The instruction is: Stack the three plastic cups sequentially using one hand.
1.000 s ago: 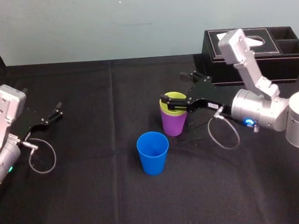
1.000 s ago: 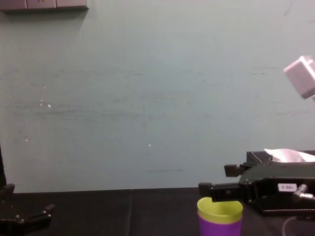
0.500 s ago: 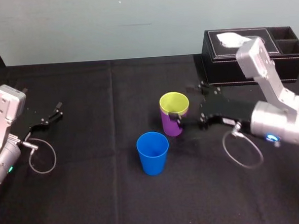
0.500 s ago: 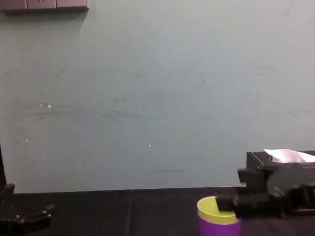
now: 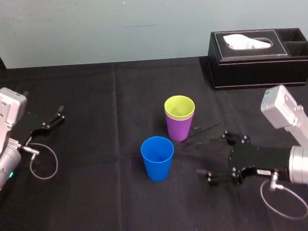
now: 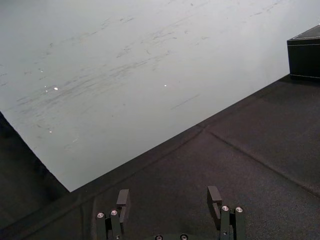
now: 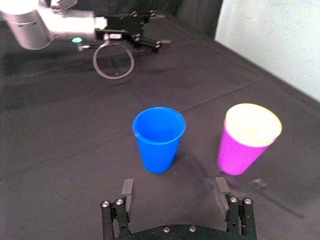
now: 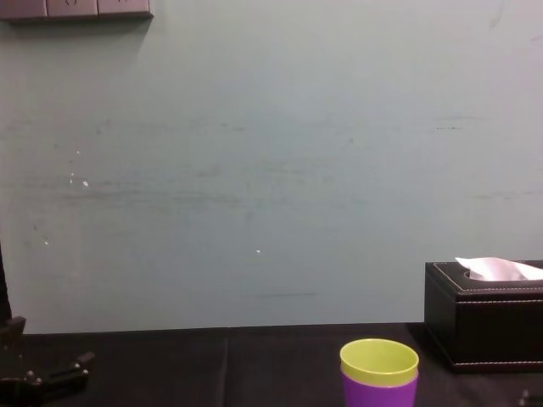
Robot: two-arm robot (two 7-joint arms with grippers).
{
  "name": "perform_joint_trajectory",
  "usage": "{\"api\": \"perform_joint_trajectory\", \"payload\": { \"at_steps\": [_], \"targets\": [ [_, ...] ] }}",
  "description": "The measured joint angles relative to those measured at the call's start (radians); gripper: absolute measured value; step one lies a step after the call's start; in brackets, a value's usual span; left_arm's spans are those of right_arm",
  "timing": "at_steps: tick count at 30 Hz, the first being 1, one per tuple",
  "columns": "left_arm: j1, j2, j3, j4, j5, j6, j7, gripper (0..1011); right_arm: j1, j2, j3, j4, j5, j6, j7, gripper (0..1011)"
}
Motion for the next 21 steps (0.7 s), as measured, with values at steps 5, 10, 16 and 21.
{"api": "perform_joint_trajectory", "payload": {
  "at_steps": [5, 10, 16, 21],
  "targets": [
    [0.000, 0.000, 0.000, 0.000, 0.000, 0.000, 0.000, 1012, -0.009, -0.010, -0.023, 0.021, 0.006, -0.011, 0.015, 1000],
    [0.000, 0.000, 0.000, 0.000, 0.000, 0.000, 0.000, 1012, 0.004, -0.039, -0.042, 0.056, 0.008, -0.033, 0.022, 1000],
    [0.000, 0.000, 0.000, 0.000, 0.000, 0.000, 0.000, 1012, 0.038, -0.086, -0.072, 0.108, 0.001, -0.068, 0.037, 1000],
    [0.000, 0.000, 0.000, 0.000, 0.000, 0.000, 0.000, 1011, 0.063, -0.113, -0.098, 0.137, -0.010, -0.080, 0.049, 1000]
  ]
}}
